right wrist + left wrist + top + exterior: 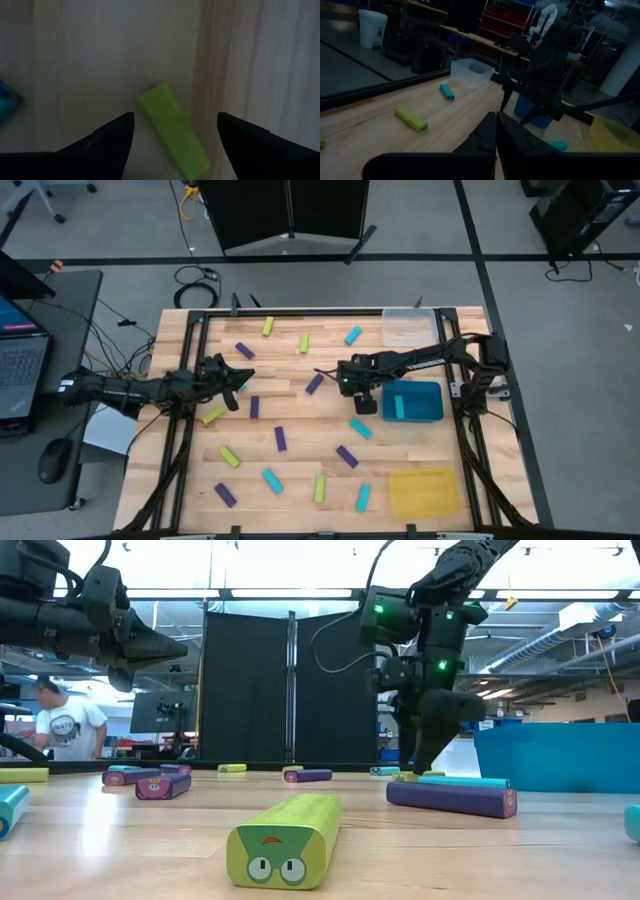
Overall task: Sort blocks
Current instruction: Put the light green block into the yellow bin
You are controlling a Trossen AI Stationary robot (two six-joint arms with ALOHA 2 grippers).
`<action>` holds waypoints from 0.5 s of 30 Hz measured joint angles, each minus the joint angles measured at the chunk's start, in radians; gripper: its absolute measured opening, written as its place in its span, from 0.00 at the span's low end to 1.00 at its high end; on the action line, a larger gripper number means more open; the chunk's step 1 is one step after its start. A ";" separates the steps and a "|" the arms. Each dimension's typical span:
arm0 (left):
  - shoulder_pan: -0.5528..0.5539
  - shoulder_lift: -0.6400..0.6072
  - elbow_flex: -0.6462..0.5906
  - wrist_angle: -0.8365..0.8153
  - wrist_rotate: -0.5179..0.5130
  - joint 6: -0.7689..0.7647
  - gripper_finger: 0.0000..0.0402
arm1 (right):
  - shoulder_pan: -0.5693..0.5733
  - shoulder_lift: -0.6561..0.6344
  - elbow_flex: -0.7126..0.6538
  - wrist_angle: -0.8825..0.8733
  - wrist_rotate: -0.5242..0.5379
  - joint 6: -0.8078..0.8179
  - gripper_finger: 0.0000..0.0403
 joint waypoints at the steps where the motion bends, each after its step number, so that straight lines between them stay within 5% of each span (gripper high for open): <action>1: 0.000 0.000 0.000 -0.003 0.000 0.000 0.04 | 0.000 0.000 0.000 0.009 -0.001 0.000 0.74; 9: 0.001 0.040 0.002 -0.077 0.008 -0.127 0.04 | 0.008 -0.107 0.046 0.060 -0.009 0.073 0.73; 15: 0.000 0.196 0.143 -0.352 0.072 -0.225 0.16 | 0.016 -0.297 0.056 0.184 -0.010 0.082 0.73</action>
